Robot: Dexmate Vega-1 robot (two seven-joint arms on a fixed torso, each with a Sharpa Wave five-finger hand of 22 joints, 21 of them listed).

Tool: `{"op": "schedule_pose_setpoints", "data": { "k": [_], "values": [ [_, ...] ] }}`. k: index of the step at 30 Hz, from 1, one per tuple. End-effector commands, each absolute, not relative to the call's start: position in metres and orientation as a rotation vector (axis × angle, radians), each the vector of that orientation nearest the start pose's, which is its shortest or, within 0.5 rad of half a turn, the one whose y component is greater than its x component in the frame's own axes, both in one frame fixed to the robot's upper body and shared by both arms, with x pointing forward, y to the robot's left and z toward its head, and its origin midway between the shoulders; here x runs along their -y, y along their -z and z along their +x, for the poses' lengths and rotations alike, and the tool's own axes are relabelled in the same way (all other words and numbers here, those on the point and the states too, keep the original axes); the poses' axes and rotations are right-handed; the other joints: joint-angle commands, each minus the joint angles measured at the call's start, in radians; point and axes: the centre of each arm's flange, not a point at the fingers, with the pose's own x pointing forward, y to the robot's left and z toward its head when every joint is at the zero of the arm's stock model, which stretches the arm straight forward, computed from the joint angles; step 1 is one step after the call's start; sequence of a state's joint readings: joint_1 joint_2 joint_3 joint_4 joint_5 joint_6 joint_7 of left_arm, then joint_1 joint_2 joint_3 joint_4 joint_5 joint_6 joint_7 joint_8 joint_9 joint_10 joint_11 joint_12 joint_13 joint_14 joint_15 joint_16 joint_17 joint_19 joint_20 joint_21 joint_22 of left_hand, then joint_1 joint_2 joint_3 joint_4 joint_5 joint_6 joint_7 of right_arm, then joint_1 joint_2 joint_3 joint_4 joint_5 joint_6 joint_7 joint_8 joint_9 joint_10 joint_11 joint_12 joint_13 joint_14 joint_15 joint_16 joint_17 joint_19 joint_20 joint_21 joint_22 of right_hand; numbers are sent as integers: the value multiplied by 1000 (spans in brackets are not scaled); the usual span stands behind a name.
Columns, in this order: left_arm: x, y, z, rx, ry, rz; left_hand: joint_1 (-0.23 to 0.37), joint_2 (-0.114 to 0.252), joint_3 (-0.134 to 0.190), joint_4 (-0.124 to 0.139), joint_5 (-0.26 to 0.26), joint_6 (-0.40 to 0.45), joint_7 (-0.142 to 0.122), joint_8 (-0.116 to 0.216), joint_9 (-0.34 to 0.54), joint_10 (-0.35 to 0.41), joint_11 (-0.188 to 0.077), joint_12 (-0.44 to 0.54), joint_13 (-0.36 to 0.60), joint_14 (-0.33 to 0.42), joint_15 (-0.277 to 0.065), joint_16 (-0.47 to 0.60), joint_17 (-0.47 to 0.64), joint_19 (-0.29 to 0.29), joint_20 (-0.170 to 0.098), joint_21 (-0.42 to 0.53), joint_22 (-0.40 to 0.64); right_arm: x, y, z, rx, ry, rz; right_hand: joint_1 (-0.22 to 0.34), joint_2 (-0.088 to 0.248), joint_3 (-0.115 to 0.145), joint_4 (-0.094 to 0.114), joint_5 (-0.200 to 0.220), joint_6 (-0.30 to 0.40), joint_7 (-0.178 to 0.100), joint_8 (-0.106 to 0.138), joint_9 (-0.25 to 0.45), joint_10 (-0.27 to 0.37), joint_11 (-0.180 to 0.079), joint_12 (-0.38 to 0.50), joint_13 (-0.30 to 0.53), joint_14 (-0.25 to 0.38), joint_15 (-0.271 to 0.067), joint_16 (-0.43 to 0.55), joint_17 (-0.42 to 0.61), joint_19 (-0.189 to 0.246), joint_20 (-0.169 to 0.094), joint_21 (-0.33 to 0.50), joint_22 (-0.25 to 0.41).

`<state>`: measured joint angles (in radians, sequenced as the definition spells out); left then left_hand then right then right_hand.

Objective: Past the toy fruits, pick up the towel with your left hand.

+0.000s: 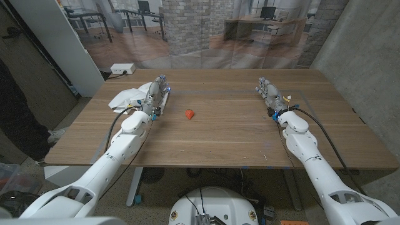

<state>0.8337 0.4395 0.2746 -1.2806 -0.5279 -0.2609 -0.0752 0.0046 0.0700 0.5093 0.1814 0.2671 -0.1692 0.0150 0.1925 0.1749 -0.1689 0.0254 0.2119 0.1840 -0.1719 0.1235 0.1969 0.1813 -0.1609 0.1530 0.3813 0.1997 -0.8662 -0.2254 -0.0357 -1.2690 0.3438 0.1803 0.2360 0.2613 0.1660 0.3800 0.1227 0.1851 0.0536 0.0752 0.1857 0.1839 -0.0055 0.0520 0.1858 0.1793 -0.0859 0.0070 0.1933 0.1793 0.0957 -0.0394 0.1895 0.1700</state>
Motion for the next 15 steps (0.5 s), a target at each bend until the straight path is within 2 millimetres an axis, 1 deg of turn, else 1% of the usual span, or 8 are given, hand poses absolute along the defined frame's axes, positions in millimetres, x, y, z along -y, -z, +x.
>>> {"op": "schedule_pose_setpoints", "data": {
  "k": [1, 6, 11, 12, 15],
  "values": [
    [-299, 3, 652, 645, 163, 47, 16, 82, 1, -10, 3, -34, -11, 5, 1, -62, 7, 5, 2, -74, 25, 9, 2, 1, 23, 6, 3, 290, 27, 662, 593, -210, 60, 5, 13, 6, -2, 6, 3, 8, 6, 5, 4, 9, 7, 6, -2, 1, 3, 4, 10, -10, 6, 2],
    [-303, -1, 651, 654, 150, 69, 20, 79, 2, -14, 1, -22, -12, 7, 2, -53, 12, 7, 2, -59, 31, 12, 2, 4, 28, 7, 4, 290, 27, 663, 594, -209, 62, 5, 12, 7, -2, 6, 3, 8, 6, 5, 5, 9, 7, 6, -2, 1, 3, 4, 10, -9, 6, 2],
    [-306, -5, 649, 660, 143, 88, 29, 73, 4, -24, -2, -8, -13, 9, 2, -43, 14, 9, 2, -50, 35, 11, 1, 10, 32, 8, 4, 290, 28, 663, 594, -208, 64, 5, 12, 7, -2, 6, 3, 8, 6, 5, 5, 9, 7, 6, -2, 1, 3, 4, 11, -9, 6, 2],
    [-307, -6, 649, 662, 140, 93, 31, 72, 5, -26, -3, -7, -14, 9, 2, -41, 11, 10, 2, -50, 35, 10, 1, 9, 33, 8, 4, 290, 28, 663, 594, -209, 65, 5, 12, 7, -2, 6, 4, 8, 6, 5, 5, 10, 7, 6, -2, 1, 3, 4, 11, -9, 6, 2],
    [-309, -9, 648, 665, 136, 106, 36, 71, 7, -30, -5, -3, -12, 9, 2, -38, 17, 10, 2, -47, 37, 10, 1, 10, 35, 7, 4, 290, 28, 663, 595, -208, 65, 5, 12, 7, -3, 6, 3, 8, 6, 5, 5, 9, 7, 6, -2, 1, 3, 4, 11, -9, 7, 2]
  ]
}}
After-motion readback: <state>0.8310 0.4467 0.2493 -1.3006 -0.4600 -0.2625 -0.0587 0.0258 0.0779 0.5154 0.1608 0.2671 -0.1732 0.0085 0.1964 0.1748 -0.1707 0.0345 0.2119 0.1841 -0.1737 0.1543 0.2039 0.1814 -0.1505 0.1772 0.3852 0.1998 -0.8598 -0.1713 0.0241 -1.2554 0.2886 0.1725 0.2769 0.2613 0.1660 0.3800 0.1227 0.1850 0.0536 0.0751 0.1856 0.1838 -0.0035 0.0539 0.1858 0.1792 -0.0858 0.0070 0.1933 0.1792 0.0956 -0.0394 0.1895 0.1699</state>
